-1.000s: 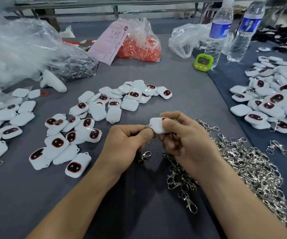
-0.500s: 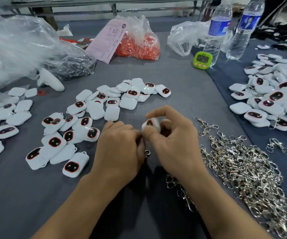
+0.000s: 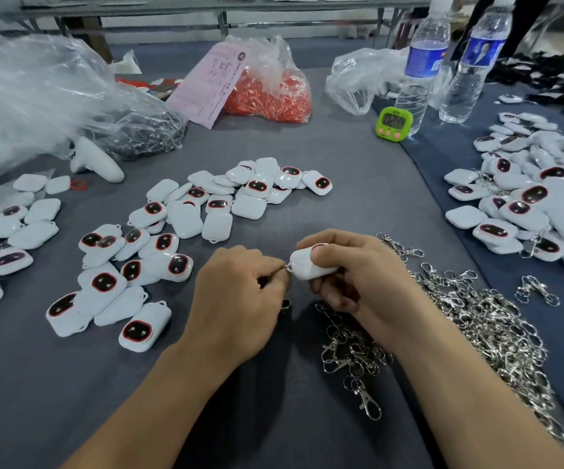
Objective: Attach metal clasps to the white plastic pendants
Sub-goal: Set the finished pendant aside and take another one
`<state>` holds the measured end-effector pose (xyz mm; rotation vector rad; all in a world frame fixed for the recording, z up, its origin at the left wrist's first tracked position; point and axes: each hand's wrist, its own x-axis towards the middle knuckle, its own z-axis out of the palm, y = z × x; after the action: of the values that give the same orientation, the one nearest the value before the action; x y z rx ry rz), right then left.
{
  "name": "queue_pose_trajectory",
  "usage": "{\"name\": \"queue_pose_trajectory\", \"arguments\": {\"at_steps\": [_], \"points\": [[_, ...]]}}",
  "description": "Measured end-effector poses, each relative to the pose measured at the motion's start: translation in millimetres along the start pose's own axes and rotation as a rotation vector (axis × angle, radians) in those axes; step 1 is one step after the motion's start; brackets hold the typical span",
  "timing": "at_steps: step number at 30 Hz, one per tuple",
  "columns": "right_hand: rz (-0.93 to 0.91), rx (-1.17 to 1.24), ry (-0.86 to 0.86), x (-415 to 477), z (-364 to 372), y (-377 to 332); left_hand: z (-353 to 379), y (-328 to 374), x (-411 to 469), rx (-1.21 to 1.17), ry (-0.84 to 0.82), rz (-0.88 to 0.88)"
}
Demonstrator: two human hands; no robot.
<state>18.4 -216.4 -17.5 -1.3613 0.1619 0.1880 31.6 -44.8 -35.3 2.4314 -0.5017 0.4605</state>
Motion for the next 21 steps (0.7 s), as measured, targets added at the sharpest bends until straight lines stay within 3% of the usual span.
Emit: {"name": "queue_pose_trajectory", "arguments": {"at_steps": [4,6,10,15,21], "points": [[0.010,0.111,-0.024,1,-9,-3,-4,6,7,-0.686,-0.118,-0.244],[0.021,0.151,-0.023,2,-12,-3,-4,5,8,-0.797,-0.119,-0.296],[0.040,0.147,-0.021,4,-12,0,-4,1,5,-0.621,-0.013,-0.258],[0.083,0.130,0.044,4,-9,0,-5,9,-1,-0.160,0.125,0.020],[0.067,0.020,0.033,4,-4,0,-6,11,-6,-0.152,0.166,0.010]]}}
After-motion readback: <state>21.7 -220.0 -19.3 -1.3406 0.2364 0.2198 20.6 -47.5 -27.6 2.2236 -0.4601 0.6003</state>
